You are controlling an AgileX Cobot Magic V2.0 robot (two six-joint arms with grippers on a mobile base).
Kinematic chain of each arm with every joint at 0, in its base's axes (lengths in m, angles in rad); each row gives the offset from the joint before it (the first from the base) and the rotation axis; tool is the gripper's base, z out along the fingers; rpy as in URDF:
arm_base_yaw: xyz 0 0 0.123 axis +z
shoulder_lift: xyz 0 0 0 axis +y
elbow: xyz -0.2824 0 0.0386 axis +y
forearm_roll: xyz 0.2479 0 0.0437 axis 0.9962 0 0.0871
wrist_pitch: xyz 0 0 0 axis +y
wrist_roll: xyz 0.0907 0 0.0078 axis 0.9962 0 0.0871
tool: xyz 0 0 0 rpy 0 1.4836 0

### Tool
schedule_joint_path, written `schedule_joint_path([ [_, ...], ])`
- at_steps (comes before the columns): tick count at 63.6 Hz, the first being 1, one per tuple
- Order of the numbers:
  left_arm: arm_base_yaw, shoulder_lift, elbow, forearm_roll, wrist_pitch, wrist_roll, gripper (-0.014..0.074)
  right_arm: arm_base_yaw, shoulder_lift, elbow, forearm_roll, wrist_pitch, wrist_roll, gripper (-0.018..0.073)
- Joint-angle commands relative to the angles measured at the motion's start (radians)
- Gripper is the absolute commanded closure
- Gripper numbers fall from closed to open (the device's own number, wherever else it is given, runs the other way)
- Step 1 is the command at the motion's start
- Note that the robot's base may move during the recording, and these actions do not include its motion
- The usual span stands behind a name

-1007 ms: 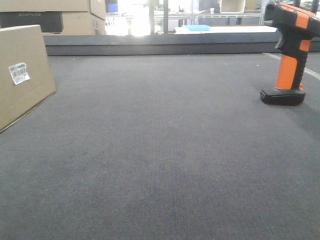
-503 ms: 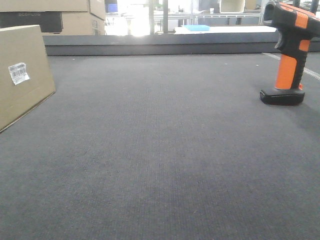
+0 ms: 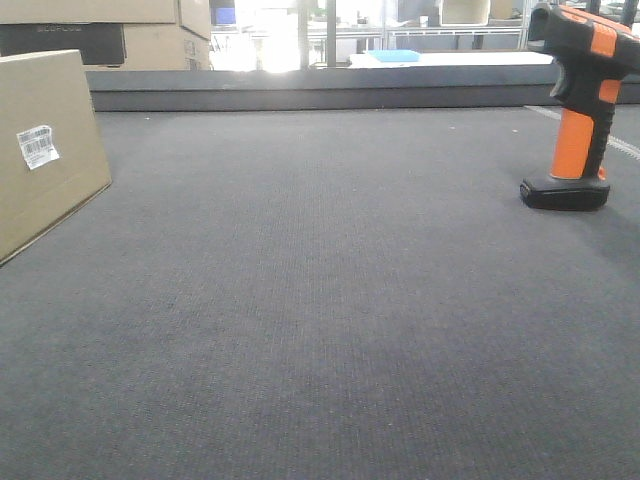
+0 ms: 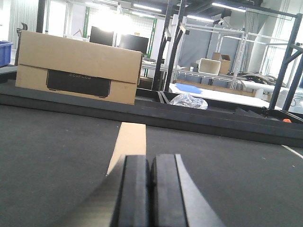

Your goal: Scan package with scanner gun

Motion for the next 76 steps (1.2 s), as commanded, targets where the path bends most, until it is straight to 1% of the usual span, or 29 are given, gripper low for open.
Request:
schedule_joint_path([
  [1, 0.002, -0.006, 0.0, 0.001, -0.01, -0.006, 0.0708, -0.001, -0.003, 0.001, 0.004, -0.01, -0.005, 0.0727],
  [51, 0.002, -0.006, 0.007, 0.006, -0.014, -0.006, 0.0708, -0.001, -0.003, 0.001, 0.004, -0.01, -0.005, 0.0727],
  [54, 0.002, -0.006, 0.031, 0.034, -0.036, -0.006, 0.0708, -0.001, -0.003, 0.001, 0.004, -0.01, -0.005, 0.0727],
  [58, 0.002, -0.013, 0.088, 0.094, -0.063, -0.006, 0.0708, -0.001, -0.003, 0.001, 0.004, -0.01, -0.005, 0.0727],
  [60, 0.002, -0.021, 0.111, 0.106, -0.073, -0.006, 0.0708, -0.001, -0.003, 0.001, 0.004, -0.01, -0.005, 0.0727],
  [65, 0.002, -0.047, 0.175, 0.16, -0.077, 0.03, 0.0708, -0.001, -0.003, 0.001, 0.004, -0.01, -0.005, 0.0727],
  [69, 0.002, -0.069, 0.227, 0.152, -0.08, 0.037, 0.0708, -0.001, -0.003, 0.001, 0.004, -0.01, -0.005, 0.0727],
  [73, 0.002, -0.069, 0.276, 0.114, -0.104, 0.037, 0.0708, -0.001, -0.003, 0.001, 0.004, -0.01, -0.005, 0.0727],
  [76, 0.002, -0.069, 0.307, 0.1, -0.138, 0.037, 0.0708, -0.001, -0.003, 0.001, 0.004, -0.01, -0.005, 0.0727],
])
